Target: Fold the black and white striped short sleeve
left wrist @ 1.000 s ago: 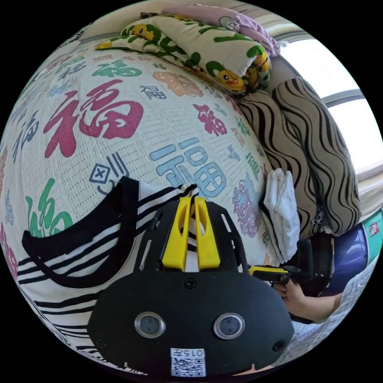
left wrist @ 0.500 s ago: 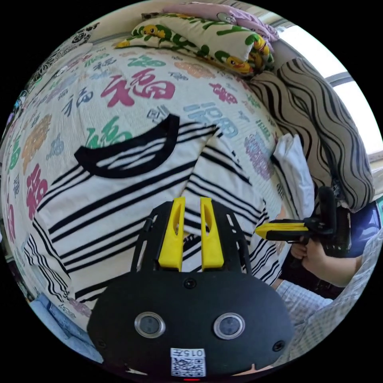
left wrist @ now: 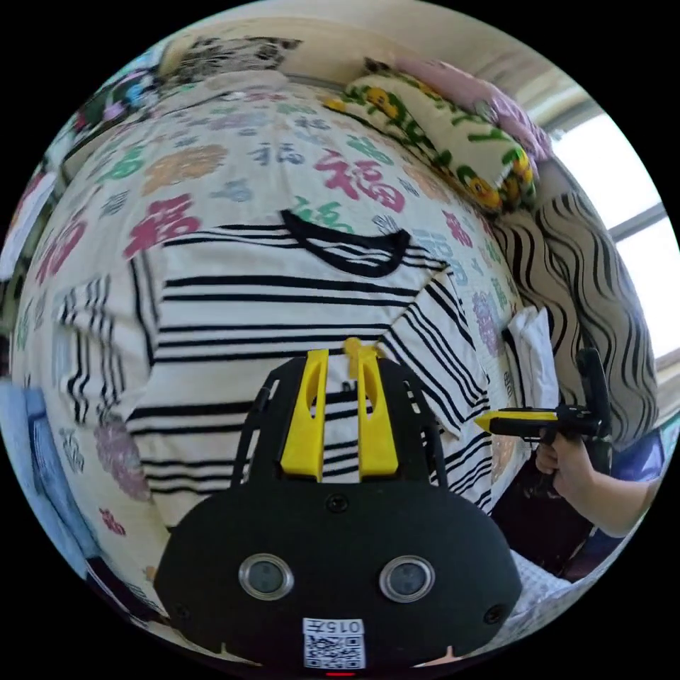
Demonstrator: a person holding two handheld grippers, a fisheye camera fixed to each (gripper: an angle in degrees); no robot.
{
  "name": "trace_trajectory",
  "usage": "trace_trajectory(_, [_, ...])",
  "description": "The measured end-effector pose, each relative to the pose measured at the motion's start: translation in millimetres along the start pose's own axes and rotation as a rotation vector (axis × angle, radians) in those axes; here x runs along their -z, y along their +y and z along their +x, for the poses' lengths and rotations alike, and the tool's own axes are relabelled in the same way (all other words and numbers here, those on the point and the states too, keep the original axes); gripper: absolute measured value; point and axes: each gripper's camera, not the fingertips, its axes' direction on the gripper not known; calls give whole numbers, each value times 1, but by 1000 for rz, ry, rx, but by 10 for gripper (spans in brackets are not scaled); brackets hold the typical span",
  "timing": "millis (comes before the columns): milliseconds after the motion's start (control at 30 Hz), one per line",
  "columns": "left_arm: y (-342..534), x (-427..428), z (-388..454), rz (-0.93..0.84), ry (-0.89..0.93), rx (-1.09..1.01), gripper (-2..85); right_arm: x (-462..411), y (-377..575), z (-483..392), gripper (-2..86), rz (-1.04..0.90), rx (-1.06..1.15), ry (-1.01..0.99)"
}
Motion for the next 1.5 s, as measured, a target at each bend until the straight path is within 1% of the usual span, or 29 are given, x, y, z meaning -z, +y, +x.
trace_trajectory(33, [16,27,-25,33,-18,91,70,3,-13,-30,14,14,33,-18])
trace_trajectory(67, [24,39,-39,50,-27,137,72,4,-28,-62,22,22,81,-38])
trace_trajectory(100, [40,63,-67,83,-42,235,74,4,-36,-79,27,22,110,-49])
trace_trajectory(133, [56,84,-95,114,-45,341,79,0,-54,-115,37,20,170,-65])
trace_trajectory(167, [64,94,-109,128,-39,389,81,-5,-74,-153,45,10,234,-74])
trace_trajectory(200, [77,110,-135,153,-22,474,83,-8,-83,-172,48,4,266,-75])
trace_trajectory(267, [93,130,-166,197,-7,558,84,-24,-123,-251,57,-15,382,-75])
trace_trajectory(300, [99,142,-181,227,-14,579,85,-29,-132,-269,59,-20,405,-74])
trace_trajectory(367, [103,157,-194,258,-26,574,86,-52,-169,-339,71,-68,469,-46])
trace_trajectory(433, [101,172,-202,292,-13,507,90,-71,-191,-385,77,-104,502,-16])
trace_trajectory(500, [97,178,-206,284,-26,461,91,-91,-210,-426,82,-153,528,23])
trace_trajectory(567, [96,182,-209,267,-35,423,85,-114,-227,-474,86,-217,565,109])
trace_trajectory(600, [96,183,-212,247,-15,404,71,-120,-230,-484,87,-230,574,134])
trace_trajectory(667, [99,187,-213,208,37,371,36,-139,-238,-519,88,-272,612,259])
trace_trajectory(700, [106,192,-213,191,39,370,8,-144,-240,-526,88,-286,615,291])
trace_trajectory(767, [120,206,-213,200,28,372,-2,-161,-248,-546,81,-354,607,385])
trace_trajectory(800, [132,217,-212,230,38,371,-4,-162,-249,-550,78,-354,604,409])
trace_trajectory(867, [150,233,-212,256,45,383,-7,-163,-251,-568,27,-347,629,532])
trace_trajectory(967, [172,244,-207,256,54,405,-8,-157,-252,-584,1,-369,668,551])
trace_trajectory(1100, [187,249,-206,266,84,479,-9,-146,-253,-594,-8,-373,670,535])
trace_trajectory(1200, [188,261,-200,304,91,467,-9,-131,-251,-599,-10,-345,667,506])
trace_trajectory(1267, [188,274,-191,323,88,424,-9,-104,-246,-599,-10,-291,676,433])
trace_trajectory(1300, [188,285,-181,347,85,380,-9,-94,-244,-597,-10,-270,680,406])
trace_trajectory(1367, [190,304,-161,376,76,291,-9,-44,-235,-581,-10,-172,676,296])
trace_trajectory(1400, [191,315,-144,389,69,212,-9,-30,-232,-574,-10,-147,668,268])
trace_trajectory(1467, [194,329,-117,403,60,106,-9,28,-217,-531,-10,-66,596,117])
trace_trajectory(1500, [196,334,-98,403,59,49,-9,41,-213,-517,-10,-56,568,82])
